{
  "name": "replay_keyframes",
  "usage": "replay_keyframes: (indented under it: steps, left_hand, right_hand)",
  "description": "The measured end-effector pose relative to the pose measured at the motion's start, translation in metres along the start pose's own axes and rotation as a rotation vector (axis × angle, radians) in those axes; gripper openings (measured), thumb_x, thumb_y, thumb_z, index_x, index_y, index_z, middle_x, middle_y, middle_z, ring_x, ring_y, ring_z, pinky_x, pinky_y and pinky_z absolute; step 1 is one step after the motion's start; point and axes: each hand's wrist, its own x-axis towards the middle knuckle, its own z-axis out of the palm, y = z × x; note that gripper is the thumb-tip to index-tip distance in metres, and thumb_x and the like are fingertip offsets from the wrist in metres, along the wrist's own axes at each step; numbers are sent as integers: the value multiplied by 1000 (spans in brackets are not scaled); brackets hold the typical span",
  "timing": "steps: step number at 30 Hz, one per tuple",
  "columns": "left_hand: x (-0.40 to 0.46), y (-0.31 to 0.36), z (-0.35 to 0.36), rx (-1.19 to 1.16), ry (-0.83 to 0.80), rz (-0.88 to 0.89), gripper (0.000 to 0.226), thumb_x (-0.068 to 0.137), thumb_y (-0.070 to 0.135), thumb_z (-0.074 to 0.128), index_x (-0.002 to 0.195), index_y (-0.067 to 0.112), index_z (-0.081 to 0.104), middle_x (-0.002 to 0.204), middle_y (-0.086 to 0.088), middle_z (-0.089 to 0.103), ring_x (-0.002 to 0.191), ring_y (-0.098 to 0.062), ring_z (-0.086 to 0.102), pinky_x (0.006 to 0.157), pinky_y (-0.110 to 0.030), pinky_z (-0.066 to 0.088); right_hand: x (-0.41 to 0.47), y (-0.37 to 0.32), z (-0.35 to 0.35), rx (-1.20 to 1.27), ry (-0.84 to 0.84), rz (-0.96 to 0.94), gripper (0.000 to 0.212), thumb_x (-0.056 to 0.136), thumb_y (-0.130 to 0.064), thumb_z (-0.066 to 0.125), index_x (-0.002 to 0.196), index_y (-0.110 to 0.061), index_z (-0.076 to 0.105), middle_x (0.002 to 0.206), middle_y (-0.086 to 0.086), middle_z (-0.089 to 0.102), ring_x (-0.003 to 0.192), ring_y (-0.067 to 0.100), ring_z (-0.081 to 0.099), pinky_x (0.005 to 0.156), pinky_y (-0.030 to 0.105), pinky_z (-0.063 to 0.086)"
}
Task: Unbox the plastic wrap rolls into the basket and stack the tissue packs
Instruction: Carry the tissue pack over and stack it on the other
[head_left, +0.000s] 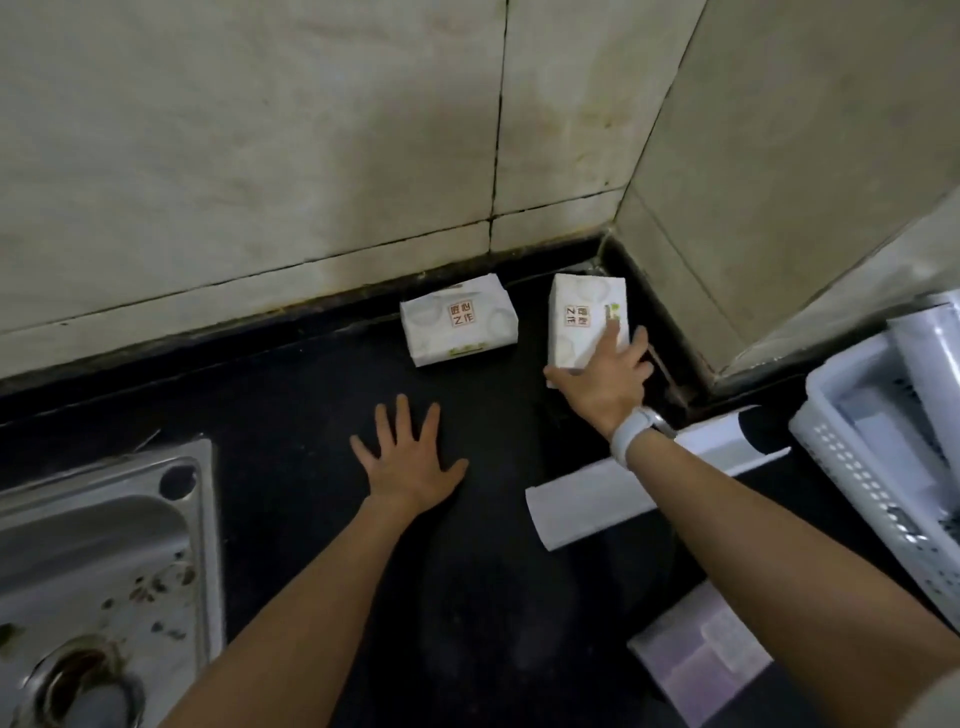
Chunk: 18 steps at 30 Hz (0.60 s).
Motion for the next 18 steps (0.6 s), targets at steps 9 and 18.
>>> replay_keyframes:
  steps: [9,18]
  left_hand:
    - [12,-21,18,-30,-24,59,85,74,80,26,128,48,-32,132,7,-49,132,-25,-40,105,-62,-18]
    - [10,-18,14,-16,-60,52,82,78,76,25,125,45,-34,134,4,-48,127,-25,-43,105,-62,-19]
  right_hand:
    - [29,-15,12,-129,10,-267,66,86,-26,57,138,-8,21,145,23,18,119,43,40,86,51,47]
    - [62,-52,19,131,-82,-270,66,83,-14,58,135,4,21,142,23,18,123,39,38,103,39,39]
